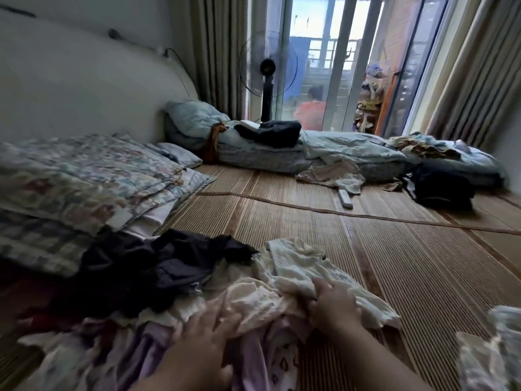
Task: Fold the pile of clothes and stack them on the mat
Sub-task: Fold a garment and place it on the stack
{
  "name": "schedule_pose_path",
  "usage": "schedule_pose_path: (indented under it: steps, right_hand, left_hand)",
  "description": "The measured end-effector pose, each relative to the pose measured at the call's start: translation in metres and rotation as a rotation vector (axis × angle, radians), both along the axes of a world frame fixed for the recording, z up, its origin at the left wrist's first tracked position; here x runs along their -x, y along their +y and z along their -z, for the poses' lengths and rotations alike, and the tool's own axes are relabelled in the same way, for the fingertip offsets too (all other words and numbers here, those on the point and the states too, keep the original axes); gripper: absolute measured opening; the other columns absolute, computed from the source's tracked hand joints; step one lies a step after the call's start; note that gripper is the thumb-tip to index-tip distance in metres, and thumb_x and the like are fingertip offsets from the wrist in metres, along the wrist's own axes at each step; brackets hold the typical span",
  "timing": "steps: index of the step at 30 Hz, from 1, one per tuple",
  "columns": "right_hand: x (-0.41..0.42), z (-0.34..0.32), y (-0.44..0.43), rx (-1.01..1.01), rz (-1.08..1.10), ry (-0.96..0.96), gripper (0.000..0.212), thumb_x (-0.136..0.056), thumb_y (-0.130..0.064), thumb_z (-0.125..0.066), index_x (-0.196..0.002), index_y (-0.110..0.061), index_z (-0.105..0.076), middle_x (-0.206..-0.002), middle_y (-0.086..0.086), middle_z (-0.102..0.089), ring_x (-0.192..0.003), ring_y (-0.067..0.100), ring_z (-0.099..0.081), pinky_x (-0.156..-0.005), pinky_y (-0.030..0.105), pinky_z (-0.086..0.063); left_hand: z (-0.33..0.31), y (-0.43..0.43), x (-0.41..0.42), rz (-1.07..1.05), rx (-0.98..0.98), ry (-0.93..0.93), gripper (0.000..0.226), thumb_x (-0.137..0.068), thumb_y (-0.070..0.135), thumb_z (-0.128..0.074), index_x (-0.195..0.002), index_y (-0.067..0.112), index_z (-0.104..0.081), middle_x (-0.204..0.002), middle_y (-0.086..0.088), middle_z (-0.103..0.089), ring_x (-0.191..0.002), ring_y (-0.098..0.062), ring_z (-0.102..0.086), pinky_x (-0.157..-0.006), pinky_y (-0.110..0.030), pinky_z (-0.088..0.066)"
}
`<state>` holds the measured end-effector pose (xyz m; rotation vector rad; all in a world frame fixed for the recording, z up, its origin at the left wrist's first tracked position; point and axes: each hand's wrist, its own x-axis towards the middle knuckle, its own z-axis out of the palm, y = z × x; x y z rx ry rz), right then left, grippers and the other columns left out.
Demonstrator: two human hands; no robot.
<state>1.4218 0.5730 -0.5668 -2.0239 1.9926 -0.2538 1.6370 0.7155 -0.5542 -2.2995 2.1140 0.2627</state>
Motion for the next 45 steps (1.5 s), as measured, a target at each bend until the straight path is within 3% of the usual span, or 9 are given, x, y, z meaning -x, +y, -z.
schedule_pose_path:
  steps: [2, 7, 13, 19, 24, 27, 29, 34, 45]
  right_hand:
    - [0.001, 0.006, -0.015, 0.004, 0.029, 0.015, 0.036, -0.078, -0.032, -0.049, -0.113, -0.032, -0.06, -0.119, 0.009, -0.06, -0.113, 0.033, -0.053, -0.096, 0.041, -0.043]
    - [0.005, -0.056, -0.008, 0.094, -0.035, -0.576, 0.015, -0.083, -0.025, -0.049, -0.079, -0.022, -0.063, -0.08, 0.0, -0.066, -0.083, 0.023, -0.064, -0.073, 0.029, -0.05]
    - [0.021, -0.195, 0.072, 0.114, -0.199, -0.958, 0.022, -0.09, -0.003, -0.049, -0.084, -0.011, -0.069, -0.078, 0.008, -0.07, -0.074, 0.022, -0.065, -0.064, 0.032, -0.053]
    - [0.051, -0.286, 0.185, -0.083, -0.515, -1.226, 0.022, -0.076, -0.01, -0.056, -0.081, -0.011, -0.077, -0.08, 0.01, -0.071, -0.069, 0.02, -0.068, -0.062, 0.028, -0.055]
    - [0.089, -0.295, 0.246, -0.092, -0.406, -1.37, 0.018, -0.077, -0.008, -0.06, -0.086, -0.008, -0.075, -0.086, 0.013, -0.072, -0.071, 0.022, -0.069, -0.068, 0.028, -0.058]
    - [0.118, -0.281, 0.272, -0.057, -0.24, -1.298, 0.039, -0.062, -0.019, -0.071, -0.1, -0.007, -0.071, -0.1, 0.017, -0.07, -0.088, 0.026, -0.066, -0.085, 0.036, -0.054]
    - [0.135, -0.271, 0.29, 0.02, -0.16, -1.082, 0.022, -0.078, -0.014, -0.066, -0.096, -0.002, -0.069, -0.095, 0.018, -0.067, -0.086, 0.026, -0.061, -0.082, 0.038, -0.05]
    - [0.168, -0.254, 0.319, -0.216, -0.155, -0.734, 0.042, -0.076, -0.034, -0.068, -0.102, -0.002, -0.064, -0.086, 0.012, -0.062, -0.079, 0.024, -0.057, -0.068, 0.033, -0.047]
    - [0.159, -0.243, 0.332, -0.067, -0.162, -0.835, 0.015, -0.09, 0.001, -0.053, -0.101, 0.0, -0.063, -0.086, 0.014, -0.062, -0.068, 0.019, -0.059, -0.057, 0.024, -0.049]
  left_hand:
    - [-0.005, -0.001, 0.001, -0.025, -0.002, -0.026, 0.101, -0.05, 0.066, -0.068, -0.14, 0.04, -0.03, -0.154, -0.002, -0.027, -0.132, -0.032, -0.043, -0.094, -0.062, -0.04]
    - [-0.006, 0.0, 0.002, -0.027, -0.026, 0.106, 0.076, -0.08, 0.05, -0.056, -0.146, 0.044, -0.017, -0.159, 0.005, 0.001, -0.145, -0.023, -0.008, -0.117, -0.047, -0.013]
    - [-0.059, 0.028, 0.022, -0.023, 0.093, 0.232, 0.08, -0.077, 0.056, -0.055, -0.148, 0.039, -0.02, -0.156, 0.001, -0.018, -0.14, -0.026, -0.023, -0.114, -0.037, -0.024]
    - [-0.125, 0.086, 0.06, 0.121, 0.329, 0.678, 0.118, -0.051, 0.069, -0.061, -0.15, 0.027, -0.015, -0.144, -0.003, -0.04, -0.127, -0.019, -0.045, -0.101, -0.028, -0.039]
    - [-0.156, 0.142, 0.087, 0.201, 0.302, 1.264, 0.039, -0.064, 0.045, -0.067, -0.087, 0.015, -0.063, -0.08, -0.004, -0.065, -0.072, -0.02, -0.059, -0.064, -0.036, -0.05]
    - [-0.172, 0.173, 0.089, 0.163, 0.247, 1.501, 0.033, -0.064, 0.041, -0.069, -0.08, 0.013, -0.068, -0.076, -0.009, -0.062, -0.069, -0.02, -0.056, -0.058, -0.027, -0.046]
    - [-0.184, 0.185, 0.082, 0.124, 0.294, 1.514, 0.025, -0.077, 0.036, -0.068, -0.08, 0.012, -0.068, -0.072, -0.007, -0.065, -0.063, -0.018, -0.059, -0.055, -0.025, -0.048]
    - [-0.202, 0.198, 0.067, 0.172, 0.324, 1.229, 0.019, -0.088, 0.026, -0.065, -0.075, 0.013, -0.06, -0.061, 0.001, -0.06, -0.053, -0.01, -0.055, -0.046, -0.021, -0.043]
    - [-0.227, 0.202, 0.074, 0.203, 0.277, 1.155, 0.015, -0.087, 0.027, -0.067, -0.08, 0.014, -0.067, -0.067, -0.002, -0.065, -0.054, -0.01, -0.059, -0.046, -0.02, -0.045]
